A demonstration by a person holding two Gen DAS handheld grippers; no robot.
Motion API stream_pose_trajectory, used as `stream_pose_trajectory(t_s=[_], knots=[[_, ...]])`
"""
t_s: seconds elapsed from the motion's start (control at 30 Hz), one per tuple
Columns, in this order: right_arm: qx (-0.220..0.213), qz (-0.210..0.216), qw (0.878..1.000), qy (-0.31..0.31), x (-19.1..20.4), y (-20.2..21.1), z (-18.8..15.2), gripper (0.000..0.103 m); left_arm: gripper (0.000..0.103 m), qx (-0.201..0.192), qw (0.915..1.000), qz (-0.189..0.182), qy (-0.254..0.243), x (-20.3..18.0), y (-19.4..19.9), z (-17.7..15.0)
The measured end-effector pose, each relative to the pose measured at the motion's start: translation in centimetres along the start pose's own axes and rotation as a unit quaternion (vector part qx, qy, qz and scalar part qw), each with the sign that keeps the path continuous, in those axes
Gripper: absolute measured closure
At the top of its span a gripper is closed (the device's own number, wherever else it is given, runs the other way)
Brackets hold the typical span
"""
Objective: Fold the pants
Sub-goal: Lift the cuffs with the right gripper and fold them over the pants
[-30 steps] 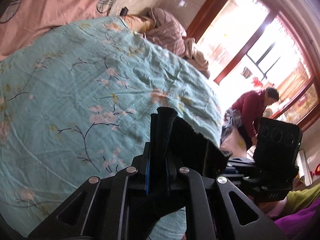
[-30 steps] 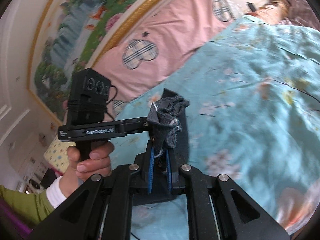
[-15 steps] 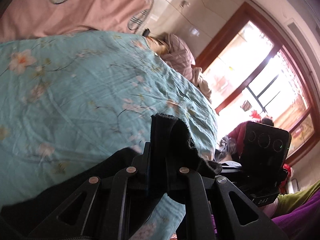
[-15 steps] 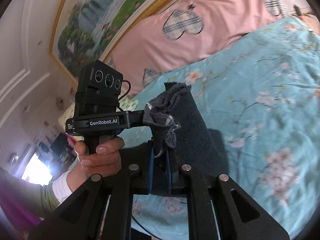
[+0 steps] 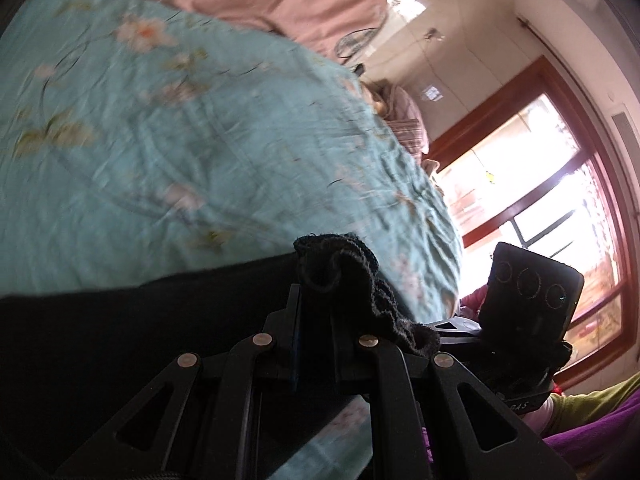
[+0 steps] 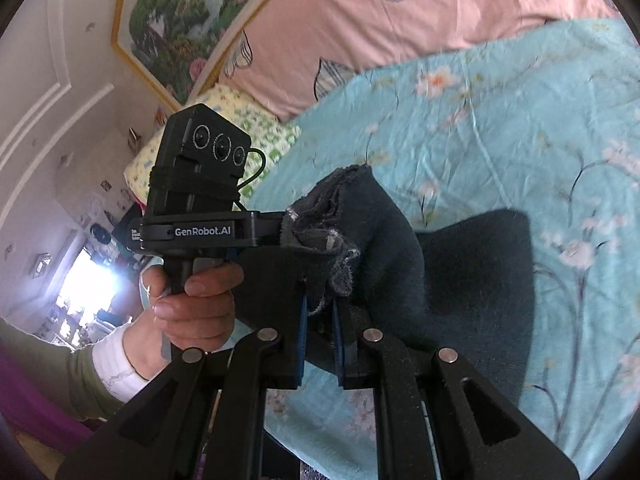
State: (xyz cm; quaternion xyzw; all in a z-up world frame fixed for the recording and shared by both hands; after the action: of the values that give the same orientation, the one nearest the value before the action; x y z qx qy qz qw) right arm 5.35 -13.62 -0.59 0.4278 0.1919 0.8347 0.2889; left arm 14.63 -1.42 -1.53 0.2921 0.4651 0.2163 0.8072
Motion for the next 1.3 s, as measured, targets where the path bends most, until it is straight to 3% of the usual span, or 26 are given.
stream_pose_trajectory(t_s=[0.2,0.47,0.63,0.77,0.87,0.93,1.0,1.3], knots=[[0.038,-0.004,0.999,-0.010,-0.7,-2.8,-0.6,0.091,0.096,0.003,0.9996,0.009,0.026,2.6,-0.5,-1.0],[0.056,-0.024,0.998,-0.001,-0.3,-4.1,-0.7,0.088,0.096,0.004,0.9988,0.007,0.048,4.2,-0.4,-1.9],[0.063,-0.031,0.998,0.001,-0.1,-4.6,-0.8,0.083,0.095,-0.002,0.9977,0.008,0.067,4.8,0.2,-2.9],[0.066,-0.028,0.997,0.004,0.4,-4.7,-0.8,0.072,0.095,-0.012,0.9967,0.017,0.078,4.9,1.2,-3.8],[0.071,-0.028,0.997,0.012,1.0,-4.8,-0.9,0.064,0.088,-0.022,0.9954,0.025,0.090,4.9,2.1,-4.3],[0.073,-0.028,0.997,0.015,1.4,-4.9,-0.9,0.061,0.076,-0.032,0.9932,0.030,0.108,5.3,3.1,-4.8],[0.075,-0.024,0.997,0.017,1.8,-4.9,-0.9,0.061,0.070,-0.049,0.9906,0.042,0.121,5.5,4.1,-5.3],[0.068,-0.006,0.996,0.049,4.5,-4.2,-0.2,0.061,0.062,-0.119,0.9713,0.088,0.186,6.4,9.6,-9.3]])
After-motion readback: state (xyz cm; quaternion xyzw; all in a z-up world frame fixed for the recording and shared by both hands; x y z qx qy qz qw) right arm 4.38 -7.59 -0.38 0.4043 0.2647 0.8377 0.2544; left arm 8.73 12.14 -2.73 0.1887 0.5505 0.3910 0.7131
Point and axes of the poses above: each gripper's, at about its wrist camera, not at the fingertips, and y roughly against the way its jaws point, x to its left, z to its top, the point moved 3 cm from there along -y, roughly the way its jaws point, and after that the axes turned 8 degrees about x, right-handed, at the moved point
